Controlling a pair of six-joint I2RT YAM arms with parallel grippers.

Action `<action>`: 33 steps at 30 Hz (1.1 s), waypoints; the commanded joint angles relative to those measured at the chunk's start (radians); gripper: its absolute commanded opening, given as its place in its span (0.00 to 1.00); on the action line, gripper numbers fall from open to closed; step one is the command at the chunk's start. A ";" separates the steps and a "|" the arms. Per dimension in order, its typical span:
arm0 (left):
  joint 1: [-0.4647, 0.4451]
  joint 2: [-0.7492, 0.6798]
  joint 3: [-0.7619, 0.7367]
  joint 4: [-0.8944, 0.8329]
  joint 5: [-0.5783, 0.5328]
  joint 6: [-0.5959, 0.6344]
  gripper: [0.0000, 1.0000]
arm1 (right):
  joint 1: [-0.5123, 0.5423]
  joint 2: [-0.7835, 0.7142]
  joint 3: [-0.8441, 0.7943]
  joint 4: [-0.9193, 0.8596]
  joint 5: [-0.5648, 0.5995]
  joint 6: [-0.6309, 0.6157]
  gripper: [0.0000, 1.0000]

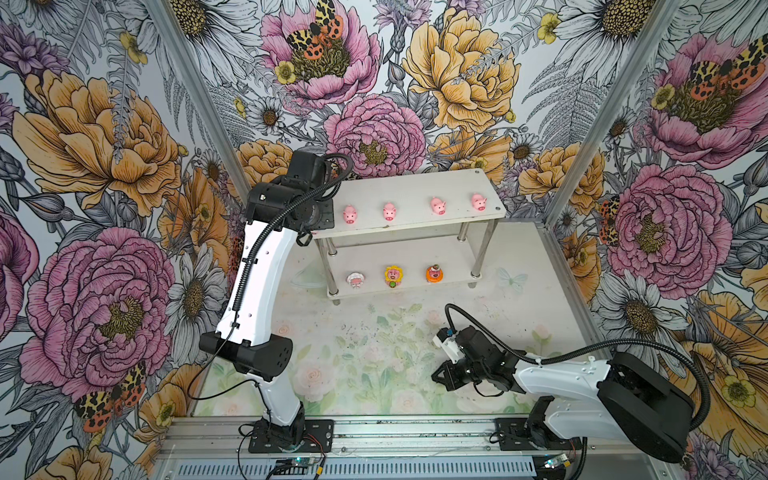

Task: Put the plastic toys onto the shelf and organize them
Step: 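Lower the pink pig onto the shelf top beside the other pigs, open left gripper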

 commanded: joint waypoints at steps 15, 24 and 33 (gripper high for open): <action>0.010 0.107 0.105 0.008 0.059 -0.007 0.26 | -0.006 0.041 0.022 0.017 -0.010 -0.001 0.03; 0.014 0.120 0.133 0.007 0.067 -0.048 0.26 | -0.006 0.046 0.026 0.016 -0.007 -0.002 0.03; 0.025 0.115 0.119 0.005 0.071 -0.107 0.26 | -0.007 0.048 0.027 0.016 -0.012 -0.002 0.02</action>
